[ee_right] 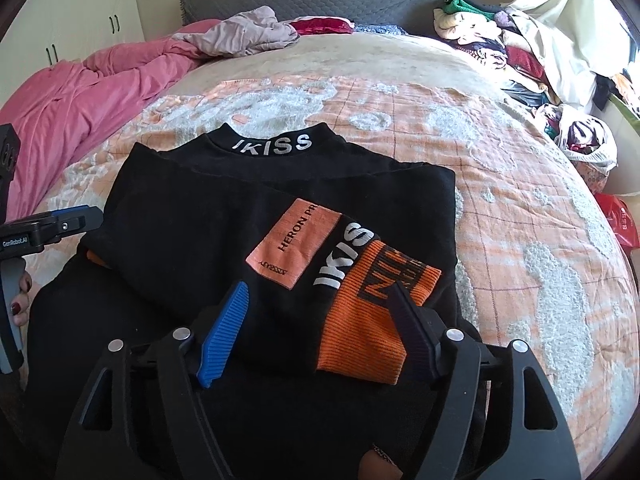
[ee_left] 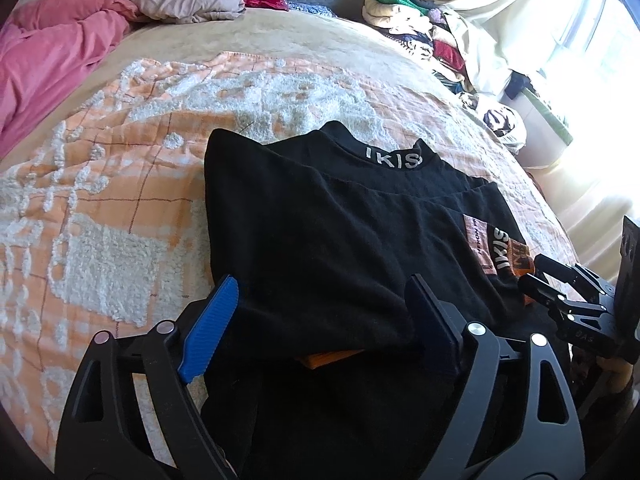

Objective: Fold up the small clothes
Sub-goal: 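Open the right tool and lift it off the folded sleeve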

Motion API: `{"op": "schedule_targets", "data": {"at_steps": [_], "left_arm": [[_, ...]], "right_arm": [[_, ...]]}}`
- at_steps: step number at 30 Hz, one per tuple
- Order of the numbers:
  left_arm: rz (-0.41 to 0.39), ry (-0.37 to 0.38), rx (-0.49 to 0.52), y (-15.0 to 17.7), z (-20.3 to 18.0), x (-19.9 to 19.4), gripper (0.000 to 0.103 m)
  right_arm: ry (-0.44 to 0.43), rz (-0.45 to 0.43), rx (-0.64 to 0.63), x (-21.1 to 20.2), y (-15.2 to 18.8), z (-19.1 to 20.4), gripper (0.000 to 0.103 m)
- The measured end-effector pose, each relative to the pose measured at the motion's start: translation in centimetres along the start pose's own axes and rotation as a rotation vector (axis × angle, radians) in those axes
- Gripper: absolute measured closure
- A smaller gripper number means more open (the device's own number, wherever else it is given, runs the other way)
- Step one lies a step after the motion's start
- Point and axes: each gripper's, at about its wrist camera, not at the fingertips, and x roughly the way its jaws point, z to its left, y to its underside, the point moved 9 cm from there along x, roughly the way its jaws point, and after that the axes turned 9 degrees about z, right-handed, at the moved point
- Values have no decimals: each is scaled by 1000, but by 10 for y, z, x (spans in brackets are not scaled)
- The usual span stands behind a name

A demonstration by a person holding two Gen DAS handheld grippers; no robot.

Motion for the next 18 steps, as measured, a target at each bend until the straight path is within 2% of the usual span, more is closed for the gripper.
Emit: {"op": "schedule_targets", "data": {"at_steps": [1,3,7,18], "left_arm": [[-8,-1,-2,-1,1,-3,18],[-21,-4,-3,-3,1,-9,17],[-42,-22,-3,-5,4,-18,10],[-96,-45,-13,-4,8,-47,10]], "right_arm": [[-2,-6,7,-2,-1,-1,29],[-14,-27,17,-6,-3,-2,15],[-29,-62,27,-18,-7,-2,13],[-57,-122,65,-45,-9,-5,11]]}}
